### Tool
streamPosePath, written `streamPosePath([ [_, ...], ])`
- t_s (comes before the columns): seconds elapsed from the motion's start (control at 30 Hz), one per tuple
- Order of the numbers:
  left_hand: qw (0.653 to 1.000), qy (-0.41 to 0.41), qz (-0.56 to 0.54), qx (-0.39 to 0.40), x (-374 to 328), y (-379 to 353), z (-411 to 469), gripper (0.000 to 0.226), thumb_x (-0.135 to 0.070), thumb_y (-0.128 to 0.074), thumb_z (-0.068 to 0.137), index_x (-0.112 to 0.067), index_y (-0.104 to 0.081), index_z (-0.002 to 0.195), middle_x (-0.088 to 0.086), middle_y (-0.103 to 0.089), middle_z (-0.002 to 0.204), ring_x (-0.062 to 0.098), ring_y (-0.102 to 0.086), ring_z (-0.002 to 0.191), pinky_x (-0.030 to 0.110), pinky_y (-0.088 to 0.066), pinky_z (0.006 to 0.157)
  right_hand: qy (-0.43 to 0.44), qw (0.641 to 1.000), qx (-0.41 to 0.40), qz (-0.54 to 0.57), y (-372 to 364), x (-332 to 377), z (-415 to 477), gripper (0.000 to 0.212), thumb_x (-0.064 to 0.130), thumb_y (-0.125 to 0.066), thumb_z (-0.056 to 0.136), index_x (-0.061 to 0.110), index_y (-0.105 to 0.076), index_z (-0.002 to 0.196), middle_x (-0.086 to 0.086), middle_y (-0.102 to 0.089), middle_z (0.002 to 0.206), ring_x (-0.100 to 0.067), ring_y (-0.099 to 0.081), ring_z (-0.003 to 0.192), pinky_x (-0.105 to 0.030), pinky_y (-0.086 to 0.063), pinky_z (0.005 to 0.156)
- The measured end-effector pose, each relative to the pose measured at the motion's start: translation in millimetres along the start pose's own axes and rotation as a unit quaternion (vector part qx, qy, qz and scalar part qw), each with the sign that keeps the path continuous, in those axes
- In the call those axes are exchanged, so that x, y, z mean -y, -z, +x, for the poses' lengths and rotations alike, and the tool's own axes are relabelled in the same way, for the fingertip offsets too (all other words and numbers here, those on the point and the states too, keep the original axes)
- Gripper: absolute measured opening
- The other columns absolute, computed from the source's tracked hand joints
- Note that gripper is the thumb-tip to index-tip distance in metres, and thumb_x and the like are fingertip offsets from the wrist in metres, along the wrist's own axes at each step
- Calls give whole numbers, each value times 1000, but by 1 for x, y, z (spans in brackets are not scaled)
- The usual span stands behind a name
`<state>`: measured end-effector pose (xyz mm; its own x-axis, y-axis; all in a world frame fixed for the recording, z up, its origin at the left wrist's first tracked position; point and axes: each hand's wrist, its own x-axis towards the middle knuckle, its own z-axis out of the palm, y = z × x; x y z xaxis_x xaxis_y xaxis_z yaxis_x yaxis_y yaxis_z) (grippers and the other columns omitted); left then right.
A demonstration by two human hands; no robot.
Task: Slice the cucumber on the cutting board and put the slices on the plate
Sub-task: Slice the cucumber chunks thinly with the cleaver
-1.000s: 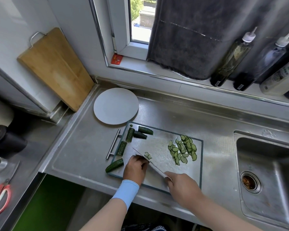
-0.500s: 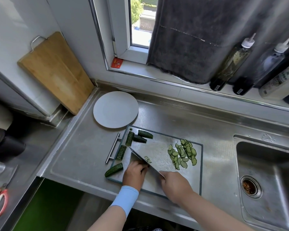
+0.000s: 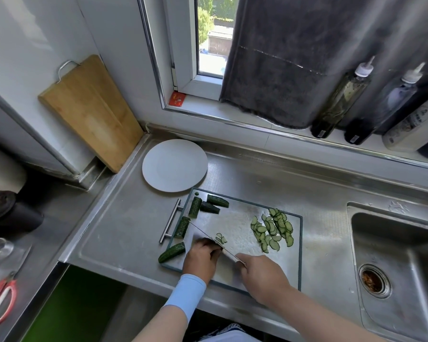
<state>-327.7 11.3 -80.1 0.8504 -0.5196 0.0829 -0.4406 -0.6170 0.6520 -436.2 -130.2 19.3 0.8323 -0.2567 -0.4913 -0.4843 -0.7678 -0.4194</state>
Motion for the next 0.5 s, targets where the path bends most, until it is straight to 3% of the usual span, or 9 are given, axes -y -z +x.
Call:
streamPosePath([
  [0.07,1000,-15,7,3,1,2,1,14,-7,-78,71,-20,-76,77,2,-67,80,22,-64,76,22,-51,66,4,1000,1,-4,1,-6,-7,23,26,-39,98,23,-60,108,-1,-70,90,-27,-62,86,-37,-53,77],
  [0.23,1000,-6,1,-7,-3,3,-1,14,-7,-81,70,-19,-76,75,-1,-66,79,19,-63,76,18,-47,66,-4,1000,3,-17,1,-23,-16,18,26,-39,99,20,-55,95,-2,-66,83,-26,-58,81,-34,-48,71],
  [0.43,1000,4,-12,-13,-3,2,-1,15,-6,-81,70,-18,-76,77,-1,-67,81,19,-63,78,21,-51,68,-14,1000,12,-12,1,-29,-17,27,25,-39,99,19,-61,113,-3,-71,97,-28,-62,93,-35,-52,77],
  [0.5,1000,9,-10,-14,-1,0,-2,16,-7,-82,70,-19,-76,78,-1,-68,82,19,-62,78,20,-48,70,-15,1000,23,-3,2,-24,-13,24,24,-39,99,21,-62,103,-1,-70,90,-27,-62,89,-34,-49,72],
])
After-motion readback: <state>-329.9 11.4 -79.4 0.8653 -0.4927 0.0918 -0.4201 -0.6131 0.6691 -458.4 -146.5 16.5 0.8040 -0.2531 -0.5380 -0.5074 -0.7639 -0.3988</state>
